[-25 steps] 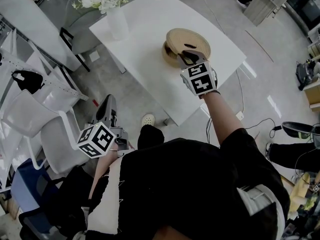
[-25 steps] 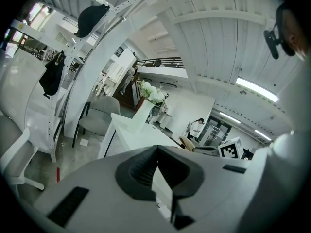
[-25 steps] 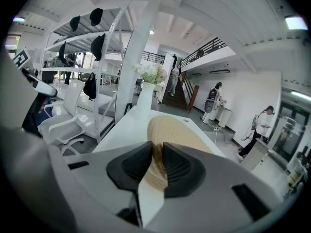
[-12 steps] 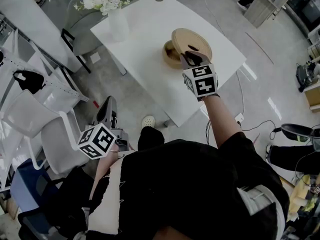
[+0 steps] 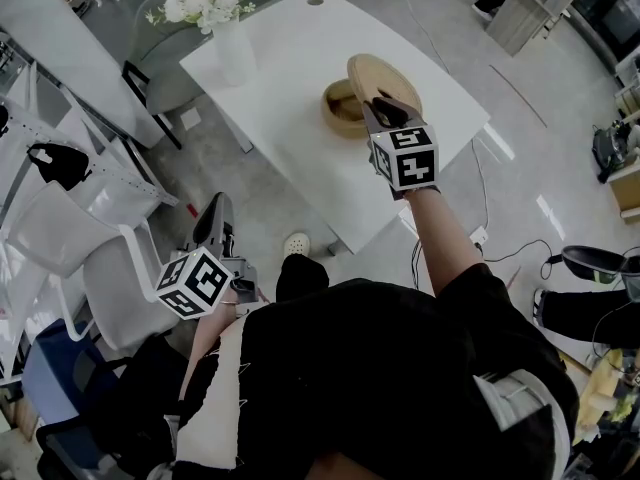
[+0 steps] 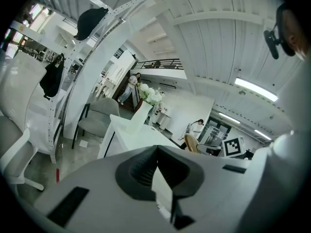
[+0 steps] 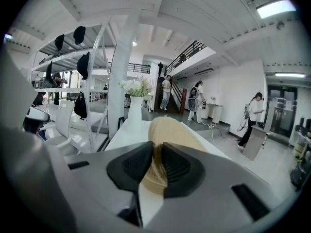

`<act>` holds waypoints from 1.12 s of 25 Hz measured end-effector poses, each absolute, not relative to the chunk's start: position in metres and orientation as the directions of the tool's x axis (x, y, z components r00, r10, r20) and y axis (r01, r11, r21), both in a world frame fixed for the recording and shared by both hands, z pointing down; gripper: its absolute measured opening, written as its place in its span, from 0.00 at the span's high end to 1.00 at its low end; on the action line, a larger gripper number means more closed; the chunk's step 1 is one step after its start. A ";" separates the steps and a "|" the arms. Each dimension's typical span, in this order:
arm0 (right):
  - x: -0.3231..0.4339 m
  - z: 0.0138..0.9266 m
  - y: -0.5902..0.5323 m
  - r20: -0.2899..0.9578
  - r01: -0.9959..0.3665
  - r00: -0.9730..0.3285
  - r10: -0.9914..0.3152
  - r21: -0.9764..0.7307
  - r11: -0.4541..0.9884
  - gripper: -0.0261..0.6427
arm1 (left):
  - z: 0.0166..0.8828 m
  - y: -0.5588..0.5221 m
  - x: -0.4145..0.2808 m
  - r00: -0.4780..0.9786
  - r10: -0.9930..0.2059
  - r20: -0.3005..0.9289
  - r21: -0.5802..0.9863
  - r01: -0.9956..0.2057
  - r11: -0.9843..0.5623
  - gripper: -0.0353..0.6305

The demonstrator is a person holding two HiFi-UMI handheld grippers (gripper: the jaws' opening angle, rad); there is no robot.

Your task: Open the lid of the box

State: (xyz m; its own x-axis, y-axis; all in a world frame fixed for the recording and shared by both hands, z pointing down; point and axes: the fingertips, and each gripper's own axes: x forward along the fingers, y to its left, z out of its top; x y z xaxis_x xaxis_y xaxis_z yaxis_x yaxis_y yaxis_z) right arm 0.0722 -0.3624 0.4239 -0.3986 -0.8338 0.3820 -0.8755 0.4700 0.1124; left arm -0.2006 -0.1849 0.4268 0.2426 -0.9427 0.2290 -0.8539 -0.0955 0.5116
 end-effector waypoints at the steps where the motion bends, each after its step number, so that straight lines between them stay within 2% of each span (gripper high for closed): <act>1: 0.073 0.422 -0.362 0.378 -0.878 -0.399 -0.836 0.107 0.467 0.86 | 0.426 -0.185 -0.200 0.242 -0.943 0.228 0.511 -0.854 -0.096 0.93; 28: 0.117 0.395 -0.344 0.312 -0.915 -0.382 -0.870 0.005 0.404 0.87 | 0.409 -0.180 -0.173 0.283 -0.938 0.199 0.485 -0.860 -0.156 0.93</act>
